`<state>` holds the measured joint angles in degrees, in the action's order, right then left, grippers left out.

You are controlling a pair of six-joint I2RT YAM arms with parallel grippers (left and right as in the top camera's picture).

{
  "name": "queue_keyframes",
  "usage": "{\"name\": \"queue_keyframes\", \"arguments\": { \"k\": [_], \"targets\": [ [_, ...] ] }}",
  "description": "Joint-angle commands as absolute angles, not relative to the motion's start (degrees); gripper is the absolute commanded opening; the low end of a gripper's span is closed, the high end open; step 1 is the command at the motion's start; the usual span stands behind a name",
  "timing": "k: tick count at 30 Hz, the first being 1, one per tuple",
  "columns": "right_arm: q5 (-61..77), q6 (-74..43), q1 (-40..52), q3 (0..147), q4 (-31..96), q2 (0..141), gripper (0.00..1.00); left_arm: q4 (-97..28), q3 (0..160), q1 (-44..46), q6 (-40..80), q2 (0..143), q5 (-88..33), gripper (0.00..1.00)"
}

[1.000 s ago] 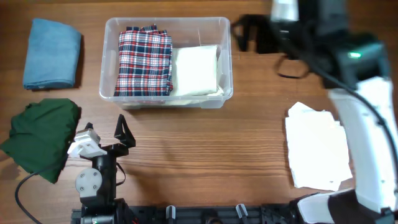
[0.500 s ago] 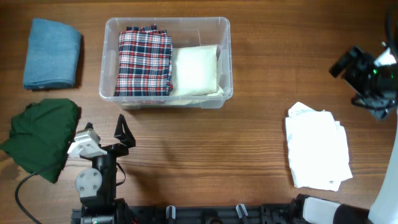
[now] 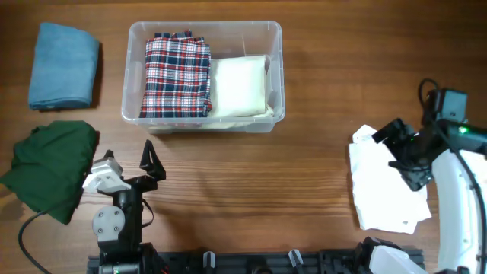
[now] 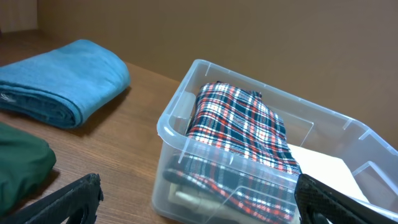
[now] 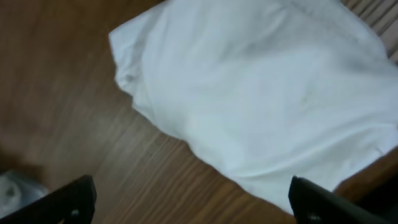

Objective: Pack container
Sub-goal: 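Withdraw the right gripper from the bin toward the white cloth, then grasp the crumpled white cloth with the right gripper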

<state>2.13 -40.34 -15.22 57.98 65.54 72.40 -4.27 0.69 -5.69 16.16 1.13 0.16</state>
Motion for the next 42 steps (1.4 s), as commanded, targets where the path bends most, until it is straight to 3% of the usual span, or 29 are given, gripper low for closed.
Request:
{"name": "queue_keyframes", "arguments": {
  "k": [1, 17, 29, 36, 42],
  "targets": [
    [4.75, -42.89, -15.46, 50.72, 60.36, 71.77, 1.00, -4.14, 0.34, -5.45, 15.22, 0.86, 0.73, 1.00],
    [7.81, -43.62, -15.46, 37.17, 37.06, 72.73, 1.00, -4.14, 0.34, -5.45, 15.22, 0.91, 0.73, 1.00],
    [17.10, -38.96, -15.35, 36.88, 19.66, 93.23, 1.00, -4.14, 0.34, -5.45, 15.22, 0.91, 0.73, 1.00],
    [23.27, -38.72, -15.29, 36.97, 5.32, 97.67, 1.00, -4.14, 0.34, -5.45, 15.22, 0.91, 0.73, 1.00],
    [25.63, -37.43, -14.70, 43.46, 6.98, 97.54, 1.00, -4.14, 0.34, -5.45, 15.22, 0.93, 0.73, 1.00]
  ]
}}
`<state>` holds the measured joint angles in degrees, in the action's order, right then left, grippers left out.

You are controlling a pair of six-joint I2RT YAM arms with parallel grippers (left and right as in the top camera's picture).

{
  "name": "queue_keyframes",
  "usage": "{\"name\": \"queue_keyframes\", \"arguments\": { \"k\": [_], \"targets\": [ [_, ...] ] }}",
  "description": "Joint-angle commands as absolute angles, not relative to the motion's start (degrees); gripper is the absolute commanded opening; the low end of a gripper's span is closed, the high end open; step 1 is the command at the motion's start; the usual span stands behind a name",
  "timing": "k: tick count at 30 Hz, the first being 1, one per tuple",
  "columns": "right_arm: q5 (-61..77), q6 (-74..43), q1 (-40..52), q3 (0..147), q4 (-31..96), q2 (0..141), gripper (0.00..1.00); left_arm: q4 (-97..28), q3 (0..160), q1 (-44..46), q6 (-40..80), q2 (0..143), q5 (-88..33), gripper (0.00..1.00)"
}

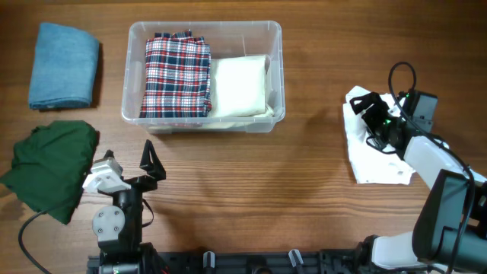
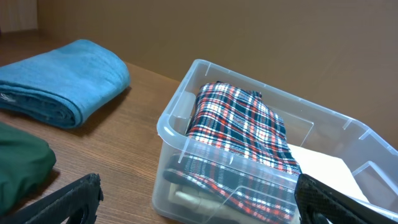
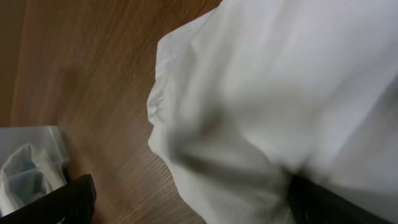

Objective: Pack container
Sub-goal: 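Grasp the crumpled white cloth with the right gripper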

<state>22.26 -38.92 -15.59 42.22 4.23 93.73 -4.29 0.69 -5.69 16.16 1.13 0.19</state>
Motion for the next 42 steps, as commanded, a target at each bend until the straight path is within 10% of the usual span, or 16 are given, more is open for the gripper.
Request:
{"name": "queue_keyframes", "arguments": {
  "k": [1, 12, 20, 42],
  "targets": [
    [25.78, -37.08, -14.48, 45.08, 8.45, 97.43, 1.00, -4.14, 0.34, -5.45, 15.22, 0.93, 0.73, 1.00],
    [23.94, -21.15, -15.68, 62.37, 30.41, 84.23, 1.00, -4.14, 0.34, -5.45, 15.22, 0.93, 0.73, 1.00],
    [15.57, -19.27, -32.67, 62.41, 42.22, 80.86, 1.00, -4.14, 0.34, -5.45, 15.22, 0.93, 0.73, 1.00],
    [24.97, -0.32, -40.66, 62.35, 38.30, 101.73, 1.00, -4.14, 0.34, -5.45, 15.22, 0.93, 0.73, 1.00]
  ]
}}
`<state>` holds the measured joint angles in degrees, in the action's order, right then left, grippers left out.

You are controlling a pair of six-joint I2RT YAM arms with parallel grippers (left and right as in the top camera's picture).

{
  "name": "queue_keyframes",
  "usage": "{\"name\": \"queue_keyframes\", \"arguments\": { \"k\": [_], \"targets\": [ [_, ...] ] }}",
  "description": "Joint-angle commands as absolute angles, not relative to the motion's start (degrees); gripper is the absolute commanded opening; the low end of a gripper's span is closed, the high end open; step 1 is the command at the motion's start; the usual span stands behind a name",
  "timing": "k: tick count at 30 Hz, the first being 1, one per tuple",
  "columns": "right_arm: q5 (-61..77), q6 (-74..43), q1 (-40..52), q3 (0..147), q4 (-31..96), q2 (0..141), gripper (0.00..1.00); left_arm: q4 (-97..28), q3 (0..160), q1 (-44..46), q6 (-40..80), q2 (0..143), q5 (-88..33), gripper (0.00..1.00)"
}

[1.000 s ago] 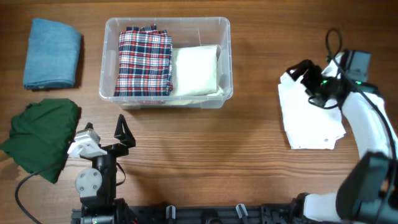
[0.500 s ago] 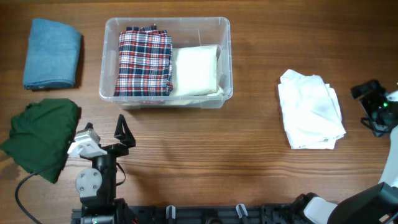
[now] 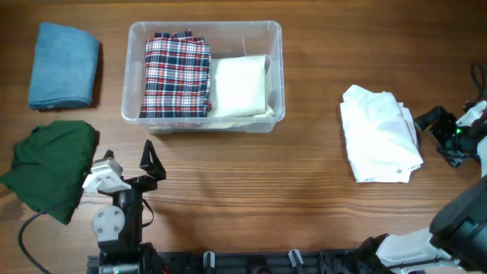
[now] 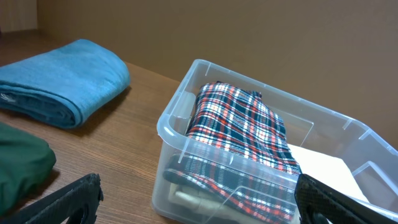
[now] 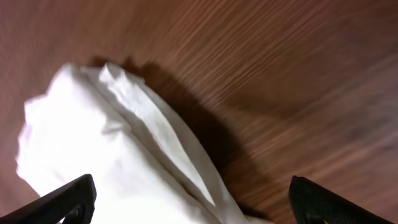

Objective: Pack container
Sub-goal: 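Grasp the crumpled white cloth with the right gripper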

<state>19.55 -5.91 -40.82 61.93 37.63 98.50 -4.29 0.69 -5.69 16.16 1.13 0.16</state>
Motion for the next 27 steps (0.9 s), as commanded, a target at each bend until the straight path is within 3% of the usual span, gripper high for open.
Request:
{"name": "queue_keyframes", "arguments": {
  "k": [1, 16, 27],
  "targets": [
    [25.85, 0.25, -40.66, 62.35, 38.65, 102.50, 1.00, -4.14, 0.34, -5.45, 15.22, 0.93, 0.73, 1.00],
    [32.69, 2.57, -39.88, 62.30, 43.42, 108.36, 1.00, -4.14, 0.34, -5.45, 15.22, 0.93, 0.73, 1.00],
    [33.04, 2.37, -31.97, 62.24, 43.81, 108.66, 1.00, -4.14, 0.34, -5.45, 15.22, 0.93, 0.73, 1.00]
  ]
}}
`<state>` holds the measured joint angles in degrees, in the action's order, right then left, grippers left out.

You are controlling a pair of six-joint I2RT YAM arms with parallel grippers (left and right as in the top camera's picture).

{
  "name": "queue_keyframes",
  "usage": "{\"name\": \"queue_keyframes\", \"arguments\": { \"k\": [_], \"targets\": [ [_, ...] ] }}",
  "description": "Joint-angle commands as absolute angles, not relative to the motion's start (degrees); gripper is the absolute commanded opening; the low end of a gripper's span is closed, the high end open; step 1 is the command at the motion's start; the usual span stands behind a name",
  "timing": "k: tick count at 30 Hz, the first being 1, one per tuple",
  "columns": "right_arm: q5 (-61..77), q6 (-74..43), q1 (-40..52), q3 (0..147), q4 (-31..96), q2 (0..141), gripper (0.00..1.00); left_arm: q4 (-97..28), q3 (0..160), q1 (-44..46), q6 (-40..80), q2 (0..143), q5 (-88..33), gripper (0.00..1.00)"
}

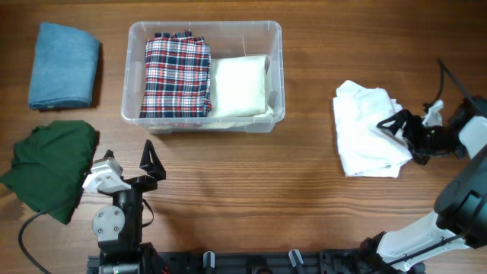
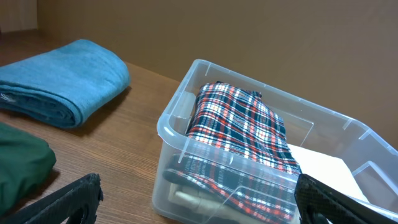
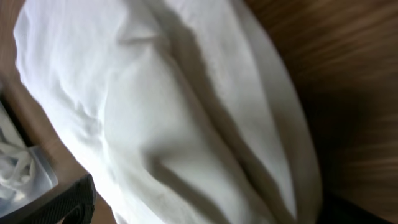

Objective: Pack container
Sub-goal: 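Grasp the crumpled white cloth with the right gripper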

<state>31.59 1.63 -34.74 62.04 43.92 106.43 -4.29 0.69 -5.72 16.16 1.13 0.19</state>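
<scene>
A clear plastic container (image 1: 278,72) at the back holds a folded plaid shirt (image 1: 177,72) and a cream cloth (image 1: 240,84); both also show in the left wrist view, the plaid shirt (image 2: 239,127) nearest. A crumpled white cloth (image 1: 364,129) lies on the table to the right of the container. My right gripper (image 1: 404,138) is open, low at that cloth's right edge. The white cloth (image 3: 186,106) fills the right wrist view, between my spread fingers. My left gripper (image 1: 149,163) stands open and empty in front of the container.
A folded blue towel (image 1: 63,65) lies at the back left. A dark green cloth (image 1: 49,167) is bunched at the front left, beside the left arm's base. Bare wooden table (image 1: 304,183) lies between the container and the white cloth.
My right gripper has come in from the far right edge to the white cloth's right side. The cloth sits slightly further left and more bunched. The left arm has not moved.
First the white cloth lay near the front right with my open right gripper over it. Then it lay further back, with the gripper at it. Then the gripper stood off to the right, clear of the cloth. Now it is against the cloth's right edge.
</scene>
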Motion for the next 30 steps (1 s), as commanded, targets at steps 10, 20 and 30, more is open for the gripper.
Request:
{"name": "queue_keyframes", "arguments": {
  "k": [10, 20, 30],
  "targets": [
    [33.08, 3.01, -25.78, 62.24, 36.42, 108.66, 0.56, -4.14, 0.34, -5.45, 15.22, 0.93, 0.73, 1.00],
    [33.01, 7.94, -18.55, 62.26, 30.41, 108.66, 0.04, -4.14, 0.34, -5.45, 15.22, 0.93, 0.73, 1.00],
    [33.10, 8.78, -18.17, 66.96, 32.27, 106.43, 0.04, -4.14, 0.34, -5.45, 15.22, 0.93, 0.73, 1.00]
  ]
}}
